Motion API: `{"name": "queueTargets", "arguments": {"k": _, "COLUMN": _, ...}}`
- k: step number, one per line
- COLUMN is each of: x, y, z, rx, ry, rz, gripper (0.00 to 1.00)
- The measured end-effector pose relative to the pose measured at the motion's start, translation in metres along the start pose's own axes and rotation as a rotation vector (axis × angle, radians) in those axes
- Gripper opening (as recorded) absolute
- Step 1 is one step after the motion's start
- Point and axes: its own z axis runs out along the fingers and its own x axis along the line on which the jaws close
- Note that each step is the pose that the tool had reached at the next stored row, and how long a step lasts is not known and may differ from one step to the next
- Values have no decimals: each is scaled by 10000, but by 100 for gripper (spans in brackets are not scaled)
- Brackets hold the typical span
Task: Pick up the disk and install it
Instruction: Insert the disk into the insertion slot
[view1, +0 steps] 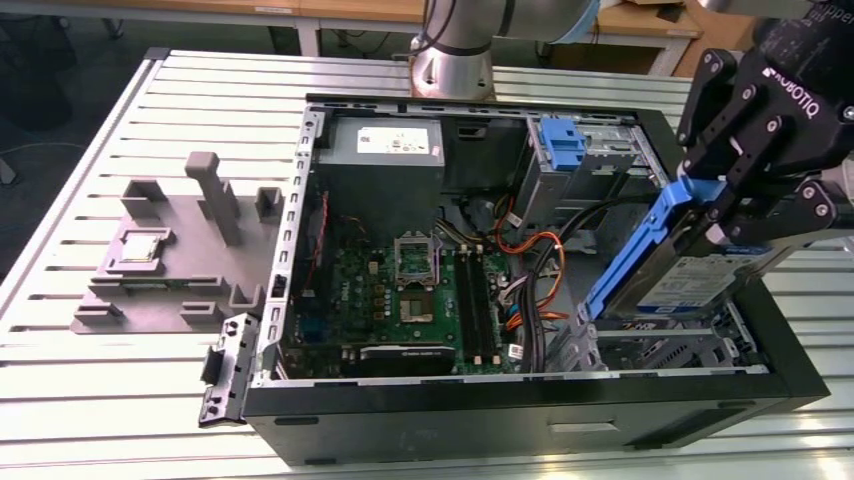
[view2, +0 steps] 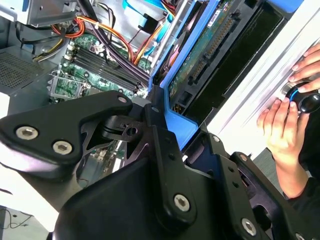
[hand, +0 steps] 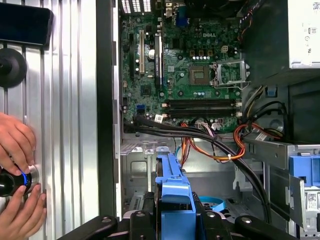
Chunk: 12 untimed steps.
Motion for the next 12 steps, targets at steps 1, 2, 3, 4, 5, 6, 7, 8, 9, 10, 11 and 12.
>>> {"name": "queueTargets", "arguments": {"k": 1, "x": 3, "y": -2, "z": 4, "rx": 0, "ry": -1, "rz": 0, "gripper": 37}}
{"name": "queueTargets", "arguments": {"k": 2, "x": 5, "y": -3, "z": 8, "rx": 0, "ry": 0, "rz": 0, "gripper": 37}}
{"name": "queueTargets", "arguments": {"k": 3, "x": 7, "y": -4, "z": 12, "rx": 0, "ry": -1, "rz": 0, "gripper": 37}}
{"name": "queueTargets", "arguments": {"k": 4, "x": 9, "y": -4, "z": 16, "rx": 0, "ry": 0, "rz": 1, "gripper": 37}}
{"name": "queueTargets", "arguments": {"k": 5, "x": 11, "y": -5, "z": 21, "rx": 0, "ry": -1, "rz": 0, "gripper": 37}}
{"name": "queueTargets", "arguments": {"k": 6, "x": 13, "y": -5, "z": 25, "rx": 0, "ry": -1, "rz": 0, "gripper": 37}}
{"name": "queueTargets", "arguments": {"k": 7, "x": 14, "y": -5, "z": 30, "rx": 0, "ry": 0, "rz": 0, "gripper": 37}}
{"name": "queueTargets", "arguments": {"k": 8, "x": 15, "y": -5, "z": 34, "rx": 0, "ry": 2, "rz": 0, "gripper": 37}}
{"name": "queueTargets", "arguments": {"k": 9, "x": 15, "y": -6, "z": 39, "rx": 0, "ry": 1, "rz": 0, "gripper": 37}}
{"name": "queueTargets", "arguments": {"k": 10, "x": 16, "y": -6, "z": 45, "rx": 0, "ry": -1, "rz": 0, "gripper": 37}}
{"name": "queueTargets", "arguments": {"k": 11, "x": 17, "y": -6, "z": 56, "rx": 0, "ry": -1, "rz": 0, "gripper": 37}}
{"name": "queueTargets", "arguments": {"k": 12, "x": 17, "y": -6, "z": 63, "rx": 0, "ry": 0, "rz": 0, "gripper": 37}}
